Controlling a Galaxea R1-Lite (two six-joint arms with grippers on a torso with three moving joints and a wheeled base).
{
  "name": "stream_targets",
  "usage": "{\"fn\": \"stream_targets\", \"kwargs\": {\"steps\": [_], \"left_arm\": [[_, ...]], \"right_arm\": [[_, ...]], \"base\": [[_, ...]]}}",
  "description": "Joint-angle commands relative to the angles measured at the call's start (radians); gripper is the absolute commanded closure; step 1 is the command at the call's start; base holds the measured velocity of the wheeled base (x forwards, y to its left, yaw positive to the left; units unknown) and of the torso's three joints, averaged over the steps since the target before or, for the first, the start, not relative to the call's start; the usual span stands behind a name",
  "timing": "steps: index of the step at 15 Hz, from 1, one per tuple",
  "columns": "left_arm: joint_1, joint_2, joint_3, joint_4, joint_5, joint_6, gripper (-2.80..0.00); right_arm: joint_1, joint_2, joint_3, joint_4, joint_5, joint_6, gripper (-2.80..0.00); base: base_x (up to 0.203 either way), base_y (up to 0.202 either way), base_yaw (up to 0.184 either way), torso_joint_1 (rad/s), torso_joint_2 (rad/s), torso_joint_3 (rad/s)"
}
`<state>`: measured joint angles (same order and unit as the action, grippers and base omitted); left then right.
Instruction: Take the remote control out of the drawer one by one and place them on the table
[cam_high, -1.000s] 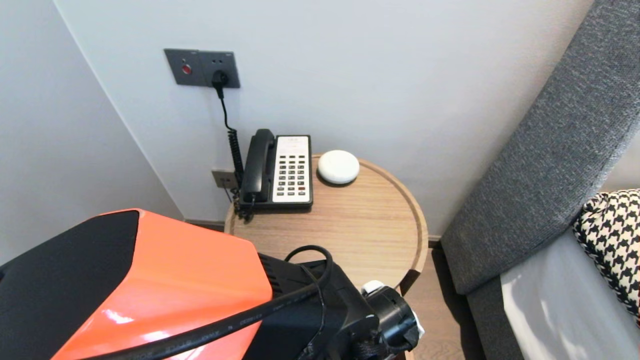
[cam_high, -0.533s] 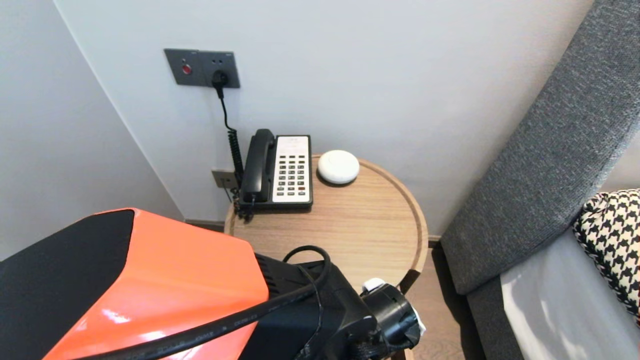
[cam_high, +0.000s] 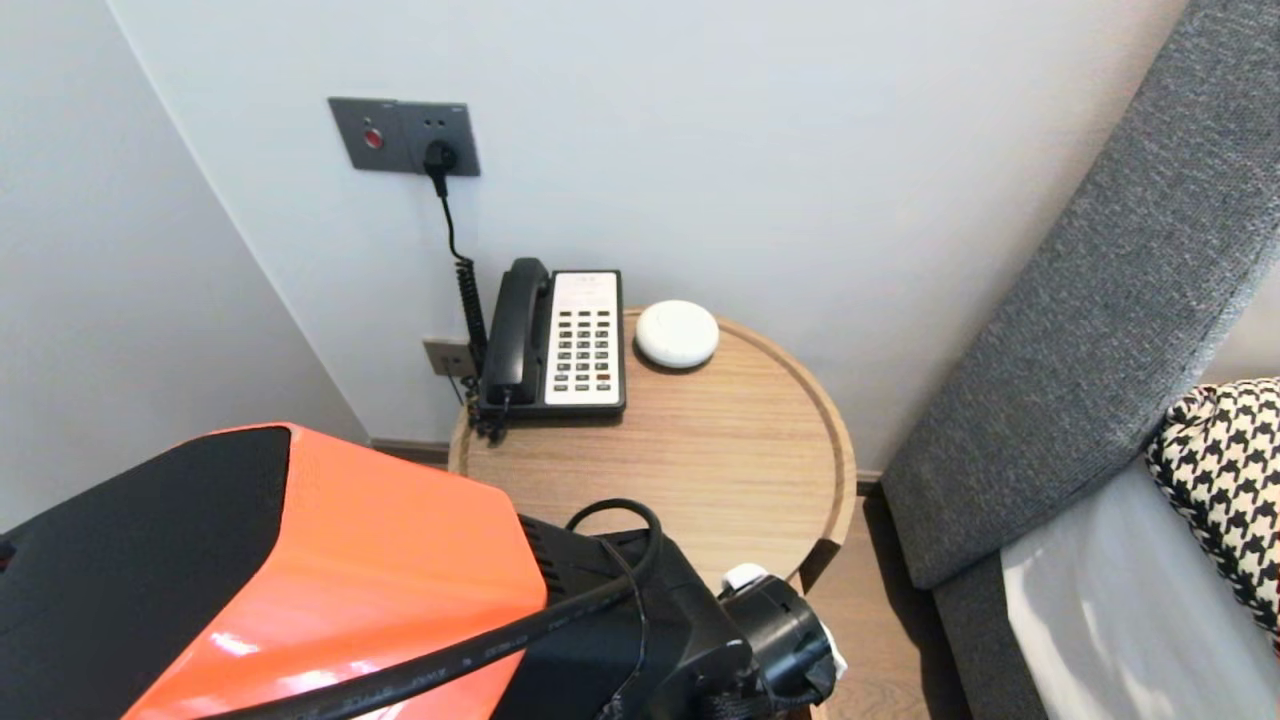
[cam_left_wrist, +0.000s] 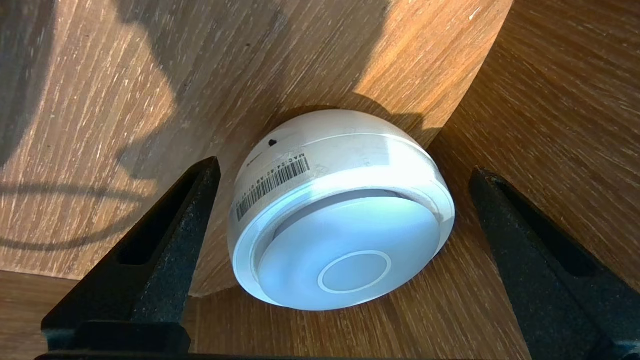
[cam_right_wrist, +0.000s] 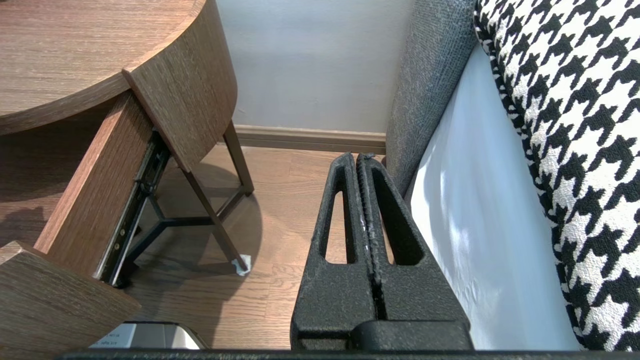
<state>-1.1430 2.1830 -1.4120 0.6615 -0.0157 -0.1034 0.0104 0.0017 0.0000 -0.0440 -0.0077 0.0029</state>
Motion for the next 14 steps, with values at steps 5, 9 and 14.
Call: {"fn": "stream_targets", "kwargs": {"steps": [5, 9, 14], "left_arm": [[0.0, 0.001, -0.002, 0.003, 0.001, -0.001, 0.0], [0.0, -0.009, -0.002, 0.004, 0.002, -0.001, 0.0], [0.001, -0.044, -0.022, 0.021, 0.004, -0.006, 0.0]], "right_arm": [[0.0, 0.001, 0.026, 0.0, 0.0, 0.0, 0.0], [0.0, 0.001, 0.026, 0.0, 0.0, 0.0, 0.0], [0.0, 0.001, 0.026, 0.0, 0.0, 0.0, 0.0]], "base": [[0.0, 0.0, 0.0, 0.0, 0.0, 0.0], [0.0, 0.0, 0.0, 0.0, 0.0, 0.0], [0.0, 0.0, 0.0, 0.0, 0.0, 0.0]]}}
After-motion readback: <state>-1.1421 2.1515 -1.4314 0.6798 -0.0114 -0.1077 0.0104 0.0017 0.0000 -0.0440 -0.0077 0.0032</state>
